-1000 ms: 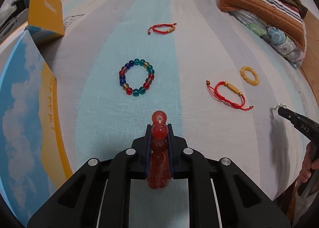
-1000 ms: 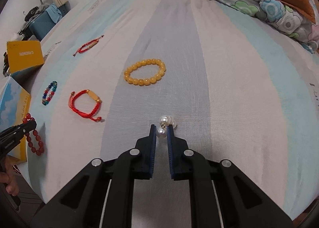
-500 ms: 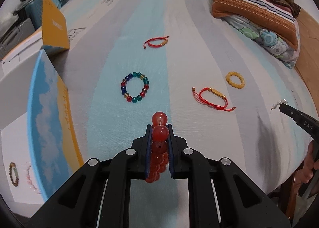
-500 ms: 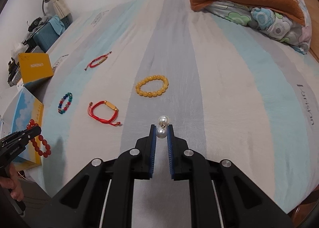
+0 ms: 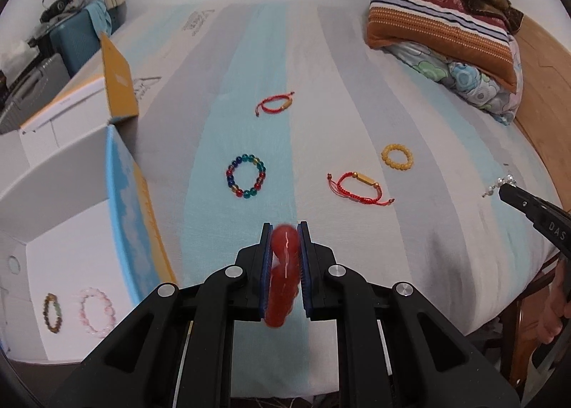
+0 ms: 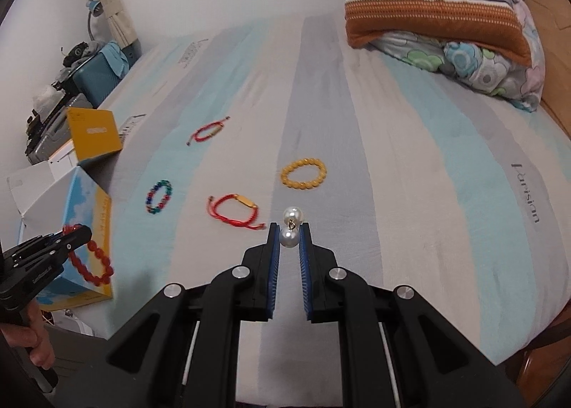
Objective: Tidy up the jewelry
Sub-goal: 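Carry the red bracelet and pearl bar over to the white box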
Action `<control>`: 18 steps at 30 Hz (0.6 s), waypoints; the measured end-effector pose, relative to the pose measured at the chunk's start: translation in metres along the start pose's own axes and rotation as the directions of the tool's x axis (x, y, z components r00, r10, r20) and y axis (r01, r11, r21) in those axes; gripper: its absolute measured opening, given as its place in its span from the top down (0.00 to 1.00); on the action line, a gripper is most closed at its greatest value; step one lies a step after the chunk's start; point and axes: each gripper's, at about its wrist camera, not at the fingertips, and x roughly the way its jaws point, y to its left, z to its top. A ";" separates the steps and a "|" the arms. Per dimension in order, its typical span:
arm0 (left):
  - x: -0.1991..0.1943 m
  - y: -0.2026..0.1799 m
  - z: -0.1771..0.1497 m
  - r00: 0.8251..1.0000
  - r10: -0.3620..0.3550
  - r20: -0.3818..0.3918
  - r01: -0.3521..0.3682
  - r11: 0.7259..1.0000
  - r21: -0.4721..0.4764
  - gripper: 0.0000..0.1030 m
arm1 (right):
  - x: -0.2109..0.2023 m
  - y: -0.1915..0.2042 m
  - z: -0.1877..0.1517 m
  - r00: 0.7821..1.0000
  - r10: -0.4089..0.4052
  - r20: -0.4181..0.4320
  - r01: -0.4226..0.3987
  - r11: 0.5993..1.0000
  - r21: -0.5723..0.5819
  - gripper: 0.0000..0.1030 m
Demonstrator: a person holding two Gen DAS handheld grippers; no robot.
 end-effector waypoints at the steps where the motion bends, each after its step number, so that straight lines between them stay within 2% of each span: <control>1: -0.005 0.001 0.000 1.000 -0.005 0.004 0.005 1.000 -0.001 0.87 | -0.005 0.004 0.000 1.000 -0.001 0.004 0.001 1.000 -0.002 0.90; 7: -0.023 0.008 -0.001 1.000 -0.016 0.016 0.016 1.000 0.001 0.87 | -0.028 0.023 0.000 1.000 0.012 0.015 -0.012 1.000 0.004 0.90; 18: -0.056 0.036 -0.003 1.000 0.009 0.030 -0.009 1.000 -0.015 0.87 | -0.049 0.074 0.001 0.998 0.046 0.038 -0.045 0.998 -0.042 0.90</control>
